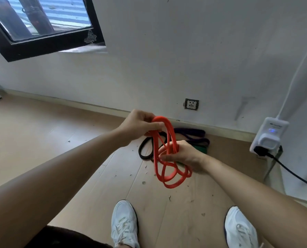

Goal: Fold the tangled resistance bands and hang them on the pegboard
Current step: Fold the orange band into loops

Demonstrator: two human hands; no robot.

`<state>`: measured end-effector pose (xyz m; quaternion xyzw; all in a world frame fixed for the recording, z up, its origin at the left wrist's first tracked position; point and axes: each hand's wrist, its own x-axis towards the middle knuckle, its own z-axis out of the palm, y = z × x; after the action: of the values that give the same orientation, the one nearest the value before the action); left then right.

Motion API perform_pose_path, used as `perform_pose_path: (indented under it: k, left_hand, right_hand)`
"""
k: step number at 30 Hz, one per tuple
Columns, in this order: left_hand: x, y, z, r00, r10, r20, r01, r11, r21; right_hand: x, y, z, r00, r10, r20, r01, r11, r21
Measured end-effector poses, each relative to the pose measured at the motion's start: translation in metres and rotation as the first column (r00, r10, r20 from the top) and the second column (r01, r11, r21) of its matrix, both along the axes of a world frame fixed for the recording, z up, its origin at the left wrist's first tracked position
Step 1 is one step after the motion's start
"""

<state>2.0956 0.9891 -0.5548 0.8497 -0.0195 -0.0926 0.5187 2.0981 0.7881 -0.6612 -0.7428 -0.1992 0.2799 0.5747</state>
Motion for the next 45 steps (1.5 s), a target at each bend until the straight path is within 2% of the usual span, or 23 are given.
perform_pose_path:
  k: [4, 8, 11, 16, 19, 23, 27, 30, 33, 35, 37, 39, 41, 43, 45]
  left_hand:
    - [0.003, 0.009, -0.029, 0.986, 0.137, -0.095, -0.145, 0.986, -0.087]
    - [0.006, 0.017, -0.091, 0.935, 0.256, -0.246, -0.294, 0.947, -0.132]
    - [0.003, 0.011, -0.152, 0.890, 0.276, -0.364, -0.352, 0.922, -0.163]
    - [-0.006, -0.009, -0.250, 0.797, 0.264, -0.543, -0.417, 0.891, -0.179]
    - [-0.003, -0.019, -0.299, 0.729, 0.276, -0.627, -0.466, 0.870, -0.159]
    - [0.008, -0.019, -0.351, 0.675, 0.343, -0.654, -0.520, 0.849, -0.092]
    - [0.020, -0.014, -0.385, 0.699, 0.394, -0.596, -0.479, 0.878, 0.019]
    - [0.026, -0.009, -0.398, 0.724, 0.426, -0.543, -0.452, 0.887, 0.094]
    - [0.023, -0.002, -0.414, 0.773, 0.444, -0.453, -0.361, 0.895, 0.261]
    - [0.017, -0.007, -0.408, 0.825, 0.432, -0.363, -0.293, 0.878, 0.379]
    - [0.008, -0.018, -0.391, 0.898, 0.389, -0.207, -0.254, 0.841, 0.478]
    - [-0.002, -0.025, -0.387, 0.970, 0.242, 0.004, -0.209, 0.828, 0.520]
    - [-0.015, -0.031, -0.391, 0.994, -0.007, 0.113, -0.057, 0.836, 0.546]
    - [-0.025, -0.040, -0.398, 0.979, -0.192, 0.074, 0.119, 0.820, 0.560]
    - [-0.031, -0.046, -0.399, 0.964, -0.267, -0.006, 0.216, 0.765, 0.606]
  right_hand:
    - [-0.002, -0.010, -0.029, 0.999, -0.005, -0.049, -0.001, 0.994, -0.106]
    - [0.000, -0.036, -0.064, 0.992, -0.023, -0.120, -0.003, 0.977, -0.211]
    - [0.009, -0.059, -0.096, 0.982, -0.060, -0.181, 0.004, 0.956, -0.292]
    - [0.025, -0.089, -0.154, 0.951, -0.073, -0.299, -0.077, 0.883, -0.463]
    - [0.034, -0.095, -0.185, 0.957, -0.073, -0.280, -0.098, 0.829, -0.551]
    - [0.049, -0.091, -0.232, 0.982, -0.073, -0.175, -0.056, 0.770, -0.636]
    - [0.050, -0.084, -0.262, 0.990, -0.136, -0.032, 0.076, 0.718, -0.692]
    - [0.046, -0.087, -0.274, 0.989, -0.120, 0.084, 0.145, 0.704, -0.695]
    - [0.040, -0.099, -0.280, 0.981, -0.138, 0.133, 0.192, 0.704, -0.684]
    - [0.032, -0.108, -0.280, 0.970, -0.182, 0.162, 0.244, 0.717, -0.653]
    - [0.021, -0.114, -0.279, 0.938, -0.259, 0.228, 0.345, 0.724, -0.597]
    - [0.008, -0.116, -0.279, 0.901, -0.307, 0.308, 0.432, 0.715, -0.550]
    - [-0.004, -0.116, -0.280, 0.860, -0.314, 0.403, 0.494, 0.710, -0.501]
    - [-0.017, -0.115, -0.281, 0.834, -0.253, 0.491, 0.495, 0.736, -0.462]
    - [-0.029, -0.117, -0.283, 0.855, -0.007, 0.518, 0.335, 0.769, -0.544]
